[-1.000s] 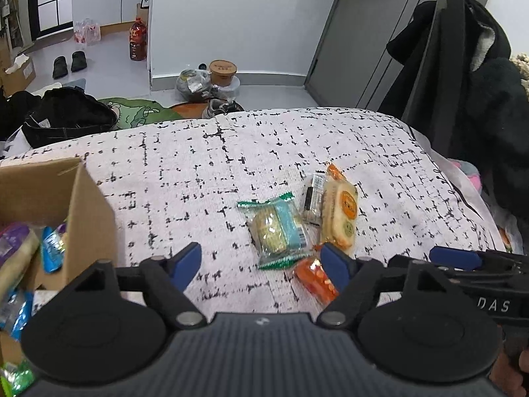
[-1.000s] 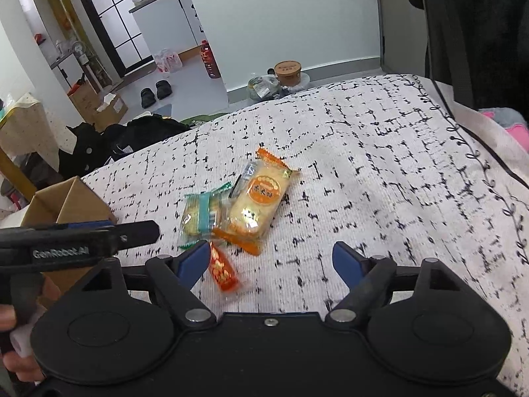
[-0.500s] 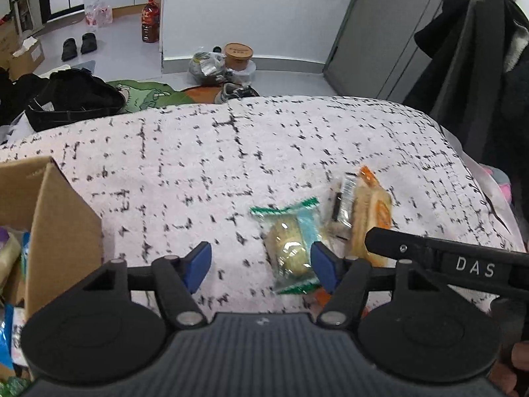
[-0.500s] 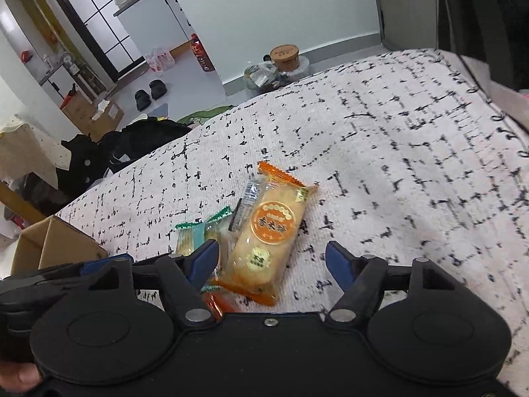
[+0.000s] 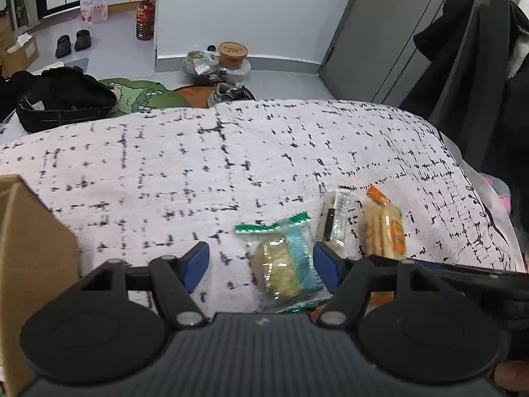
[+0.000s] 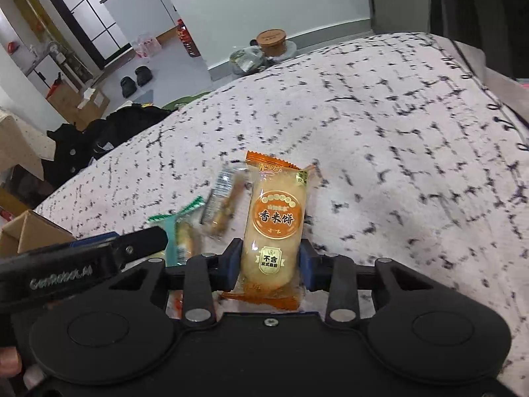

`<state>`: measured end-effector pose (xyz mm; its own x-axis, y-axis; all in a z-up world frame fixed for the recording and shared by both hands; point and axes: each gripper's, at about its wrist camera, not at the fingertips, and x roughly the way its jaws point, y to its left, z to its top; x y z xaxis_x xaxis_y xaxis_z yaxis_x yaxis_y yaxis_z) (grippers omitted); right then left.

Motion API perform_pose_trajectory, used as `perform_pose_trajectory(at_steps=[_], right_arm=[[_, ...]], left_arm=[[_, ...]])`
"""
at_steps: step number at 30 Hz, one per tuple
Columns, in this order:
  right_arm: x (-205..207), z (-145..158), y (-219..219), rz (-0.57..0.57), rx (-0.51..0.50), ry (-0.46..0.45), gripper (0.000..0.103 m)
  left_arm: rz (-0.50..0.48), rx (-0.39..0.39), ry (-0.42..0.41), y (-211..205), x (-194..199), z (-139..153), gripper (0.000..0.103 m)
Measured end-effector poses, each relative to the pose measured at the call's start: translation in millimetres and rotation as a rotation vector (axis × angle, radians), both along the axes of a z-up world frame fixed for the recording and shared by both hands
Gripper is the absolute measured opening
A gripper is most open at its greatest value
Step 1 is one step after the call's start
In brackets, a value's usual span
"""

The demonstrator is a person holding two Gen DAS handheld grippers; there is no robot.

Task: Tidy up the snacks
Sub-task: 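Grasp the green cake pack with the left tool while the right tool grasps the orange bread pack, then carry both packs over the cardboard box and open both tools to drop them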

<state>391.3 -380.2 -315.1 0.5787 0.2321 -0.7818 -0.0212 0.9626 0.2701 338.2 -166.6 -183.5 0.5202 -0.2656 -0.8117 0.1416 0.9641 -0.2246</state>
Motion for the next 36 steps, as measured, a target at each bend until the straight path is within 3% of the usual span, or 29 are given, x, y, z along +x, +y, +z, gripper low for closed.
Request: perform_pose_trajectory(at_steps=[9,17,19,22,26,36], right_arm=[[-12.4,0.0,-11.9,-0.044,-0.055,0.011,0.036],[-12.5,-3.9,-8.5,-0.004,-0.098,0.017,0.036],[-12.7,-3.9,-7.0,0.001,-0.107,0.017,0.036],[-11.7,-1.8,-6.8,-0.008,-0.102,0.021,0.035],[-15.8,3.3,-8.5,-0.025,-0.056,0.019,0.035],[-34.3,27.7,5.0,-0.033,-0.043,-0.050,0.035]], left_arm=[[-0.027,0.022,0.033,-24.7,0.8,-12.0,0.068],[-0.064,0.107,0.009,-37.1,-2.2,-21.4,0.067],[-0.068,0.132,-0.001,-39.4,-4.2,-22.4,0.065],[-0.048,0.150,-0.001,-39.0,-5.1,-20.5,0.048],[-0.041,0.111,0.016,-31.0,-6.0,-13.1,0.047],[-0.035,0.081,-0.049,-10.2,-27.1,22.1,0.047]])
